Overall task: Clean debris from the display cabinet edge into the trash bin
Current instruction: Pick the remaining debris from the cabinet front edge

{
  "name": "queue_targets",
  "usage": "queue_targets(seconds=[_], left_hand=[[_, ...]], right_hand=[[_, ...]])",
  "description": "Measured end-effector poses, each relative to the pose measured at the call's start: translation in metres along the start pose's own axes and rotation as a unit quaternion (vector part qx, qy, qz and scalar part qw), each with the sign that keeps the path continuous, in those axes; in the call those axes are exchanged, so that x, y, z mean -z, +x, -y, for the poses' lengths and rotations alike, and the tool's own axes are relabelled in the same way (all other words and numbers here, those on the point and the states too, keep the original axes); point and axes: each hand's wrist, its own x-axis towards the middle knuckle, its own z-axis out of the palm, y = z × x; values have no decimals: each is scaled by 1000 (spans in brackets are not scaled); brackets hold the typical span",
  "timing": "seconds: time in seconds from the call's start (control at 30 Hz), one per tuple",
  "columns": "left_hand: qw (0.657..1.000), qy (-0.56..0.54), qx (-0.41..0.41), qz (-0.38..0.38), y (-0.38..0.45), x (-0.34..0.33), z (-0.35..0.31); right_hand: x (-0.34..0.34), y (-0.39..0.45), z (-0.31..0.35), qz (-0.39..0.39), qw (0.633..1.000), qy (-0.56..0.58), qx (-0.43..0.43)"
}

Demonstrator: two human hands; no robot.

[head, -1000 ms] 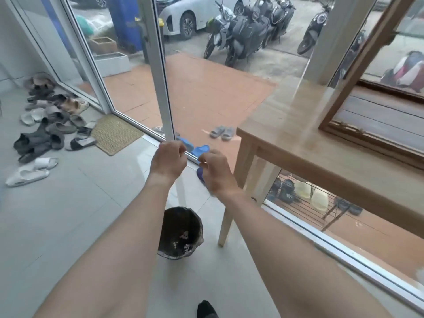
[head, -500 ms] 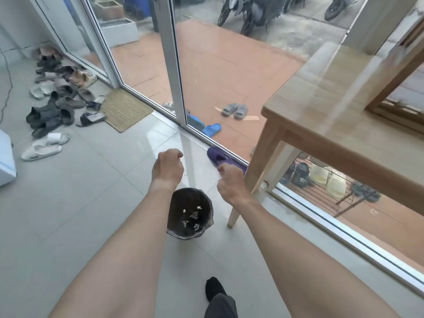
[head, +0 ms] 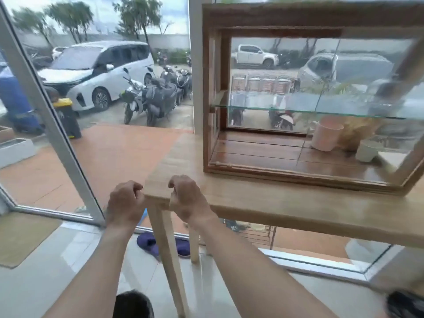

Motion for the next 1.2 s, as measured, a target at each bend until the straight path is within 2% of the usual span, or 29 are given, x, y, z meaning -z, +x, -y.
queue_targets(seconds=[0.23, 0.43, 0.57, 0.83, 0.97, 1.2], left_hand=[[993, -17, -108, 43, 7, -36, -110], [985, -12, -155, 70, 5, -71, -162], [984, -13, -159, 85, 9, -93, -171], [982, 11, -140, 122, 21, -116, -160], [980, 17, -152, 130, 22, -118, -158], [974, -52, -188, 118, 16, -99, -129]], right_hand=[[111, -10, -83, -96, 985, -86, -117], [151, -16, -126, -156, 950, -160, -217], [139, -8, -127, -152, 953, -172, -198], [97, 35, -107, -75, 972, -199, -100], [88, 46, -110, -71, 967, -219, -109], [87, 43, -107, -84, 977, -148, -129]])
